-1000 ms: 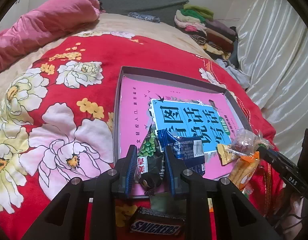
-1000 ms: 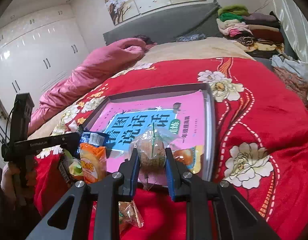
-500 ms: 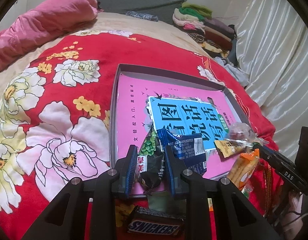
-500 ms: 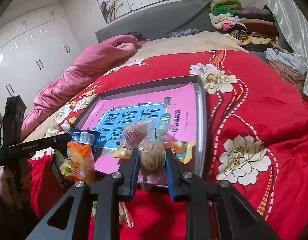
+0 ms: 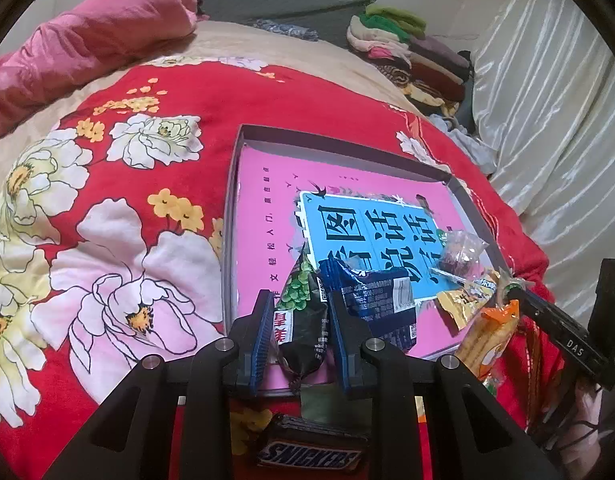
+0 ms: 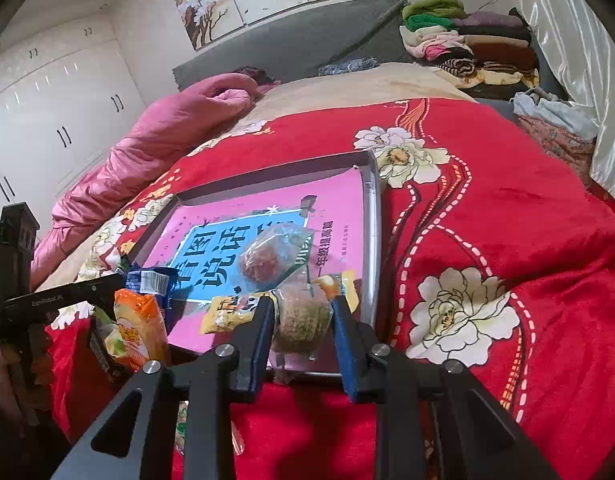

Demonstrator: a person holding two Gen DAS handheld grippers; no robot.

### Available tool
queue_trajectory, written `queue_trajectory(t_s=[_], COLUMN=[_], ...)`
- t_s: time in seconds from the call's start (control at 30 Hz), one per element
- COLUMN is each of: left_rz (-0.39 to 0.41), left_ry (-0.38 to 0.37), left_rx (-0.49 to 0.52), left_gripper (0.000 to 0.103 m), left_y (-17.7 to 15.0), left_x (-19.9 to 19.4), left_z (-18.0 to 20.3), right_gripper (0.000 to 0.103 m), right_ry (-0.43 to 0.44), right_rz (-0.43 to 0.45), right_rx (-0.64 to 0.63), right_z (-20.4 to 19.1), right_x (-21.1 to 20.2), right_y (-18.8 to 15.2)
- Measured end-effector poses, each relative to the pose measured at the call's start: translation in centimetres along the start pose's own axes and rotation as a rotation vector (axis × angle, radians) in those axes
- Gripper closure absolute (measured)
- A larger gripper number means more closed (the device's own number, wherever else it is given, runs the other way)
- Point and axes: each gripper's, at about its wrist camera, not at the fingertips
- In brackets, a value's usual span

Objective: Organize snacks
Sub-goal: 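Lower and release the dark packet into the tray while right gripper releases its bag there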

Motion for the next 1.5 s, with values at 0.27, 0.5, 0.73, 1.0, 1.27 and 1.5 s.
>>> queue_trajectory(t_s=[0.27,0.5,0.73,1.0,1.27,1.5], left_rz=[0.01,0.039,0.055,0.058,0.073,0.077], left_ry=[0.011,0.019,0.016,-0.006,-0.031,-0.031], left_rx=[-0.024,-0.035,-0.042,-0.052,-0.052,-0.039], left_gripper=[0.075,0.075,0.075,0.072,0.046,0.035], left_y=[0.2,0.7,1.2,1.4,1.8,1.7], left_x=[-0.2,-0.4,-0.4,-1.0,-2.5,-3.6], left_z=[-0.7,-1.4,-1.7,-1.8,-1.3,-1.0], right_gripper=[0.064,0.062,0.061,0.056,0.047,0.046], right_ry=[-0.008,-0.011,-0.008,0.004,0.025,0.042], right_rz=[0.019,0.041,0.046,0.062,0.095,0.112], right_rx=[0.005,0.004,-0.009,-0.016,-0.021,-0.032], right_z=[0.2,0.2,-0.1,-0.5,-0.8,-1.2], right_x=[-0.4,-0.9,-1.2,-1.6,-2.4,-2.9], right_y=[0.1,0.2,0.3,0.4,0.7,0.8])
Point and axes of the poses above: each gripper's, at about its wrist camera, not at the fingertips, and x roughly the way its jaws point, z to its right, y to its top, and after that the axes turned 2 degrees about y, right-handed
